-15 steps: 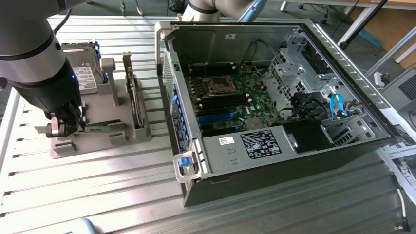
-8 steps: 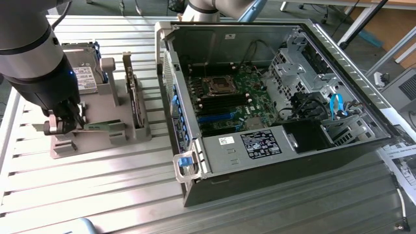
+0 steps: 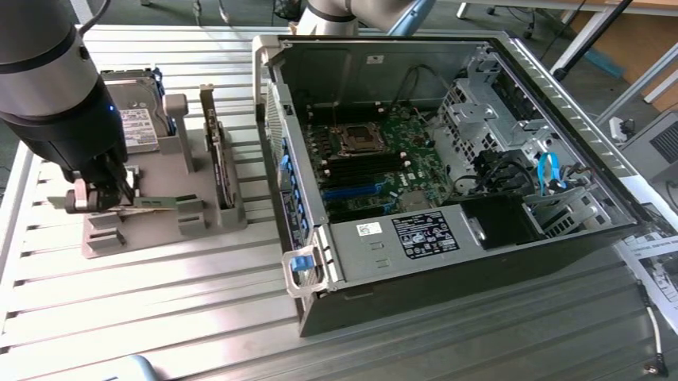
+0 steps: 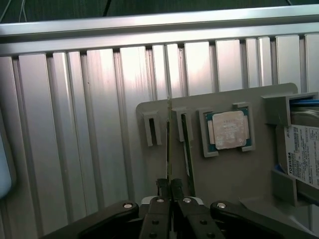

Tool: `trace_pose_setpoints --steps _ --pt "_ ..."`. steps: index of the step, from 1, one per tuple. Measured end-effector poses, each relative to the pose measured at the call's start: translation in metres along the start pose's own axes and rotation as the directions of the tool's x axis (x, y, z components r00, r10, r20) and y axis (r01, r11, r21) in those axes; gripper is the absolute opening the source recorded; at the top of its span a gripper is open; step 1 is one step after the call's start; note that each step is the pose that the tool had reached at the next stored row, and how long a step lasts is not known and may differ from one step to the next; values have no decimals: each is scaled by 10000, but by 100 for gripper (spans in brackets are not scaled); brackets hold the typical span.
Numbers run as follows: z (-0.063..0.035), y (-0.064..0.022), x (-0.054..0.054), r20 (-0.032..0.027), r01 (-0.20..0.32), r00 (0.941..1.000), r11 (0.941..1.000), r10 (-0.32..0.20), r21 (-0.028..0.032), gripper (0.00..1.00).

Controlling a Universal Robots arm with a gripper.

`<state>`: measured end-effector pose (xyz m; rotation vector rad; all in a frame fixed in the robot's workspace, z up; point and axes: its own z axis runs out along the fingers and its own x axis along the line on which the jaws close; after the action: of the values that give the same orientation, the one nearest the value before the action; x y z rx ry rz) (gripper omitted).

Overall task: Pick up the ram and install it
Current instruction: 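Pick up the ram and move it above insertion slot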

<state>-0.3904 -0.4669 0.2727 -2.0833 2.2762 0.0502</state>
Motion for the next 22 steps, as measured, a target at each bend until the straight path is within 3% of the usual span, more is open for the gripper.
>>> trace_pose_setpoints --steps 22 --pt "-210 -3 -13 0 -1 10000 10000 1 -1 13"
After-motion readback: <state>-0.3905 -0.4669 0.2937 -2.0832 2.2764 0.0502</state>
